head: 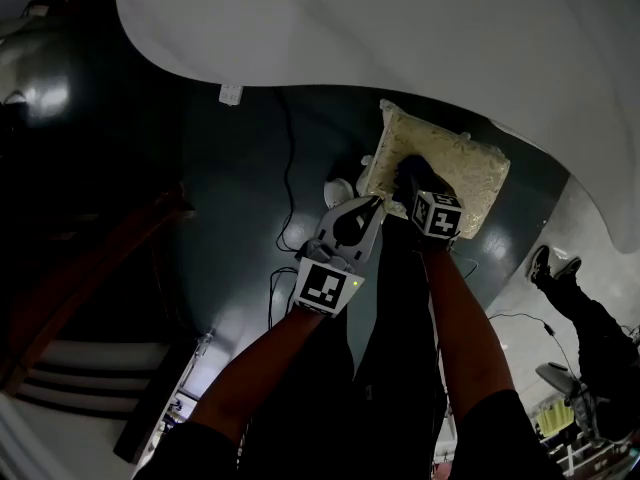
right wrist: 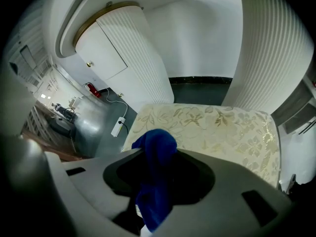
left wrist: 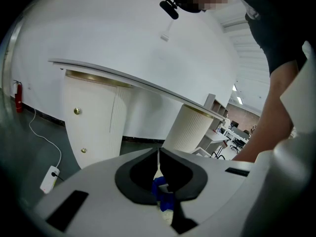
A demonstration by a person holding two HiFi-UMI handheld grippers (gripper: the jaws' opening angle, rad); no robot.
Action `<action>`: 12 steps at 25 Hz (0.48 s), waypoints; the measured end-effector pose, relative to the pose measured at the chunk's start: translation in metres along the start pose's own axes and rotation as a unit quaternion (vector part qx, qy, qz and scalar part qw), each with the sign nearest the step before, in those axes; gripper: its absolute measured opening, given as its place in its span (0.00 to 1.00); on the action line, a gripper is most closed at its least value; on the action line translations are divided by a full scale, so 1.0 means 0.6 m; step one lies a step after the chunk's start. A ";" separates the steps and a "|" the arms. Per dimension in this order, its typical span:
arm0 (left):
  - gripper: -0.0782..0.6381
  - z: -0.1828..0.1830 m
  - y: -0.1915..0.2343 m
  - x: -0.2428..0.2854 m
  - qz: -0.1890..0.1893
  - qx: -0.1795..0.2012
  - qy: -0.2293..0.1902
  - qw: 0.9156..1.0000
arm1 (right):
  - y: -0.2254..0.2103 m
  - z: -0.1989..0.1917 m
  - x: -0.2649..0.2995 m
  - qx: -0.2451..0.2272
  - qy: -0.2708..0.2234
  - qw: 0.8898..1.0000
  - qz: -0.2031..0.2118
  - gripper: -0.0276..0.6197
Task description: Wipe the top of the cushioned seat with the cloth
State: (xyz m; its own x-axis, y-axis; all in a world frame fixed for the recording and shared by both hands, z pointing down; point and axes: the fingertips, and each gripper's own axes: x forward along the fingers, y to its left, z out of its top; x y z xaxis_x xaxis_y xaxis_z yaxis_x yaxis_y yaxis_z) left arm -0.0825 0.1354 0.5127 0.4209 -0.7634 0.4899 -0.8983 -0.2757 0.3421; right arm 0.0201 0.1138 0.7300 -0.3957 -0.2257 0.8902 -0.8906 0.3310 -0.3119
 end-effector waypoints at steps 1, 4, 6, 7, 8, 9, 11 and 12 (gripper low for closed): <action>0.14 -0.002 -0.007 0.004 -0.003 0.003 0.003 1.000 | -0.007 -0.002 -0.001 0.003 -0.001 1.000 -0.001 0.29; 0.14 -0.002 -0.028 0.018 -0.014 0.009 0.002 1.000 | -0.027 -0.009 -0.007 0.007 -0.004 1.000 -0.005 0.29; 0.14 0.002 -0.037 0.024 -0.017 0.010 0.000 1.000 | -0.035 -0.009 -0.013 0.006 -0.004 1.000 -0.005 0.29; 0.14 0.004 -0.041 0.027 -0.019 0.013 0.003 1.000 | -0.039 -0.009 -0.016 0.004 -0.004 1.000 -0.005 0.29; 0.14 0.005 -0.045 0.030 -0.022 0.017 0.008 1.000 | -0.043 -0.010 -0.018 0.002 -0.005 1.000 -0.004 0.29; 0.14 0.005 -0.050 0.034 -0.024 0.022 0.011 0.999 | -0.047 -0.009 -0.021 0.000 -0.006 1.000 -0.003 0.29; 0.14 0.005 -0.060 0.040 -0.032 0.040 0.022 0.998 | -0.057 -0.009 -0.028 0.000 -0.008 1.000 -0.002 0.29; 0.14 0.008 -0.065 0.043 -0.034 0.040 0.021 0.998 | -0.063 -0.009 -0.031 0.001 -0.009 1.000 -0.004 0.29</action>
State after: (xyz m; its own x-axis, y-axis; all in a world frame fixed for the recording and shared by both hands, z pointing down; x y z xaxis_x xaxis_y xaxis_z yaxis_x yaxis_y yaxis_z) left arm -0.0372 0.1237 0.5084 0.4852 -0.7164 0.5014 -0.8736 -0.3733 0.3121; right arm 0.0621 0.1105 0.7268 -0.3931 -0.2445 0.8864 -0.8941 0.3266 -0.3065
